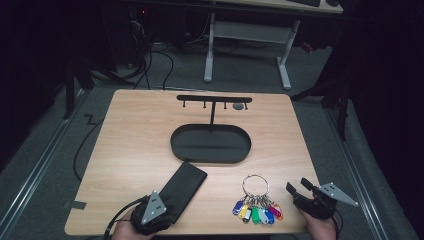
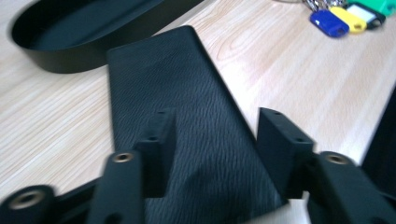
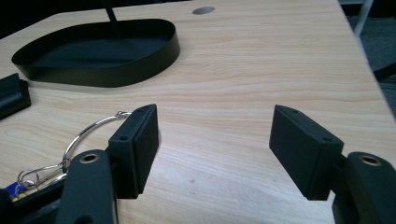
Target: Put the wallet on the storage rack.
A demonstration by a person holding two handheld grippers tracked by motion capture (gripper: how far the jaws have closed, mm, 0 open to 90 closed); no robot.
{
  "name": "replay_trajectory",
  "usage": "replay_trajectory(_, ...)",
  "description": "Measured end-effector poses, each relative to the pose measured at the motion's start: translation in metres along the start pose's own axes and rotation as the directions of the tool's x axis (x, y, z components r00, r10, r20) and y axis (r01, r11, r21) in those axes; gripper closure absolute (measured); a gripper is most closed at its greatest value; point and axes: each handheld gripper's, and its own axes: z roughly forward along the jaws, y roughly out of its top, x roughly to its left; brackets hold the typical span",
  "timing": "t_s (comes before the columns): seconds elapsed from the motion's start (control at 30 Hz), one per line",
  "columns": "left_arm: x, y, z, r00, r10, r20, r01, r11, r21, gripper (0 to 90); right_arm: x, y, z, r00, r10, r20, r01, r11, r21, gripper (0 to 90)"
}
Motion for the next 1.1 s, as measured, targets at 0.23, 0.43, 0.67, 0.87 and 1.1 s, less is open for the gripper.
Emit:
replay_trajectory(0.23, -0.002, 0.026, 0.04, 0.9989, 0.043, -0.02, -0.042, 0.9983, 0.04, 43.2, -0.009, -0.006, -0.005, 0.9993, 0.031, 0.018, -0.031, 0.999, 0.004, 33.2)
replay_trajectory(0.43, -0.007, 0.025, 0.057, 0.9898, 0.118, -0.079, -0.109, 0.9874, 0.114, 43.4, -0.01, -0.007, -0.005, 0.9997, 0.018, 0.016, -0.018, 1.0, 0.015, 33.2)
replay_trajectory(0.67, -0.021, 0.021, 0.062, 0.9556, 0.248, -0.16, -0.222, 0.9617, 0.16, 44.8, -0.004, -0.007, -0.008, 0.9997, 0.016, 0.02, -0.016, 1.0, 0.01, 33.3)
replay_trajectory(0.87, -0.03, 0.021, 0.063, 0.936, 0.297, -0.189, -0.264, 0.9475, 0.18, 53.9, -0.004, -0.006, -0.006, 0.9995, 0.024, 0.019, -0.024, 1.0, 0.009, 33.3)
replay_trajectory(1.1, -0.028, 0.018, 0.057, 0.9349, 0.304, -0.184, -0.274, 0.9467, 0.169, 65.5, -0.005, -0.005, -0.002, 0.9998, 0.02, 0.009, -0.02, 1.0, 0.015, 33.3)
